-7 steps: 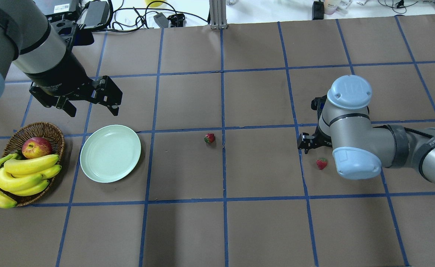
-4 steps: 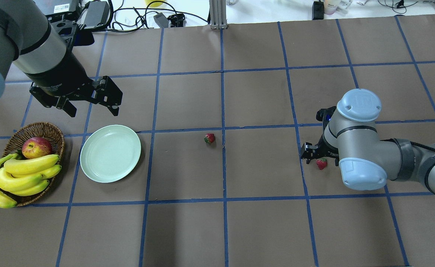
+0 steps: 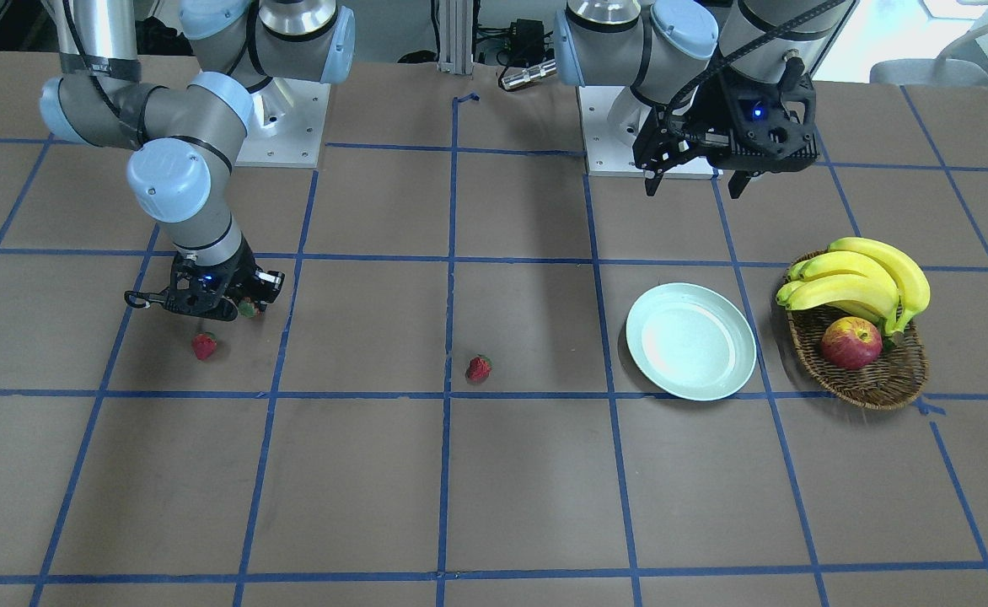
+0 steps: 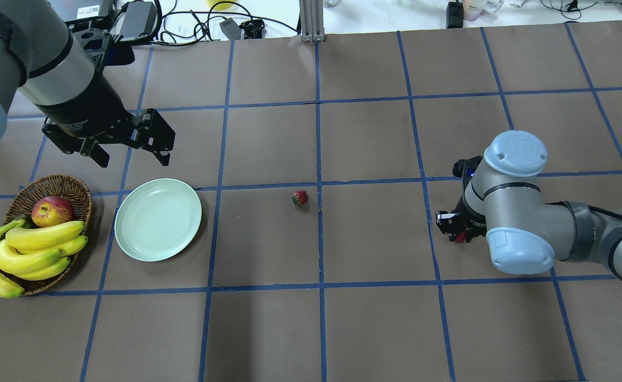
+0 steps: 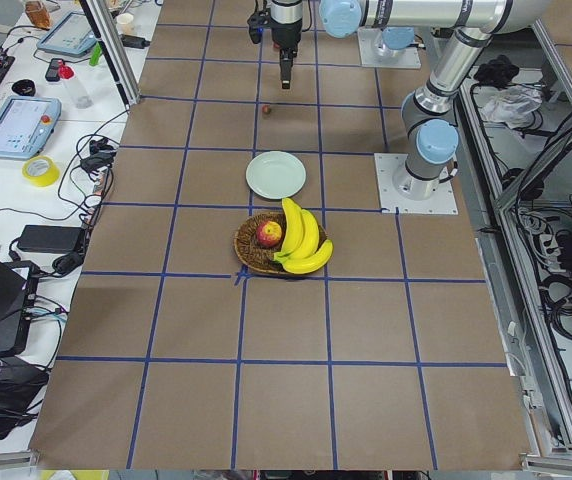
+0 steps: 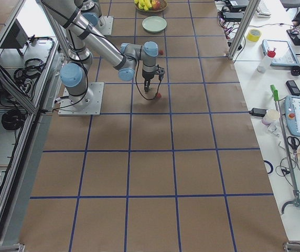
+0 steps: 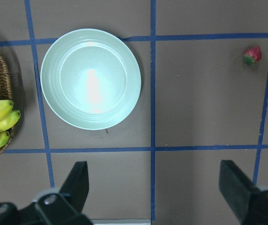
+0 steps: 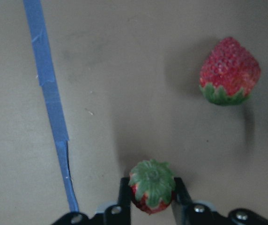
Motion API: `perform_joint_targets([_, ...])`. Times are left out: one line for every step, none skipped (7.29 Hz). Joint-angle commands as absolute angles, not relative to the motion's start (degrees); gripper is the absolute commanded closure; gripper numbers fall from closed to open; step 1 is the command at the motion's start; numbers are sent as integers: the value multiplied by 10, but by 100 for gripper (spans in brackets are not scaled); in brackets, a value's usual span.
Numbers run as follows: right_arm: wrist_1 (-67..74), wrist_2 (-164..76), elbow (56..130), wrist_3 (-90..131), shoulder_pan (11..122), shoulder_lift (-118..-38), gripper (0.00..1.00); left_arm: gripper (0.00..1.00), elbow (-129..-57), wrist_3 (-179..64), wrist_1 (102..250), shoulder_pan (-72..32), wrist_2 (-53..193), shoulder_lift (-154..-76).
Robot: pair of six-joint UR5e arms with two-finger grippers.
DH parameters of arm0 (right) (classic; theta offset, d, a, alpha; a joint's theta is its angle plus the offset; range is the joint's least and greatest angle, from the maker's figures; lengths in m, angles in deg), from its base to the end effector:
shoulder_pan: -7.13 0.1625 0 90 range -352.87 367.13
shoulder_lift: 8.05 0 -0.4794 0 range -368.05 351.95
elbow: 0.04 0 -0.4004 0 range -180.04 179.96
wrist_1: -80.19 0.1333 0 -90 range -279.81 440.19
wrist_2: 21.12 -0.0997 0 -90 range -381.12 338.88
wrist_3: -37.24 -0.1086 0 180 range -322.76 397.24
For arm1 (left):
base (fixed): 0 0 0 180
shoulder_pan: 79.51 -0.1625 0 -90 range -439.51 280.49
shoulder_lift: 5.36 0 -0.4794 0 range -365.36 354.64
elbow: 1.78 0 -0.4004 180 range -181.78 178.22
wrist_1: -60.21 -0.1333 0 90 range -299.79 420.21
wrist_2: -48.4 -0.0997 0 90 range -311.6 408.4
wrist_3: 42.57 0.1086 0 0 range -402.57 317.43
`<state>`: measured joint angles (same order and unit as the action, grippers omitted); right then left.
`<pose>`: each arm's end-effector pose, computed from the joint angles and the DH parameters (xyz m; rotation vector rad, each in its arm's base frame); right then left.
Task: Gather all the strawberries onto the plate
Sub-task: 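Carry the second strawberry beside the first and release it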
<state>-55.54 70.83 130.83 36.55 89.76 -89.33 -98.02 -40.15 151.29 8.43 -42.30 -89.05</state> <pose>0.0741 -0.4375 0.2165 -0.2168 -3.1021 -0.1077 -0.1159 -0.4499 0.5292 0.0100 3.1299 0.0283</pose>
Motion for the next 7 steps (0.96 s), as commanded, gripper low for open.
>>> perform_joint_targets([-520,690,1277,313,919,-900,100,0,-980,-401,1514,83,-423,-891])
perform_joint_targets([-517,684,1250,241,985,-896,100,0,-980,-402,1514,83,-426,-891])
perform_joint_targets([-519,663,1215,165,1061,-889,100,0,-980,-401,1514,84,-435,-892])
perform_joint_targets([-503,649,1165,72,1121,-871,100,0,-981,-401,1514,85,-434,-892])
perform_joint_targets([-486,649,1120,5,1174,-842,100,0,-980,-402,1513,84,-434,-892])
perform_joint_targets([-487,649,1078,-54,1216,-805,100,0,-980,-402,1513,84,-434,-892])
perform_joint_targets([-487,650,1052,-97,1250,-779,100,0,-981,-401,1514,83,-434,-892])
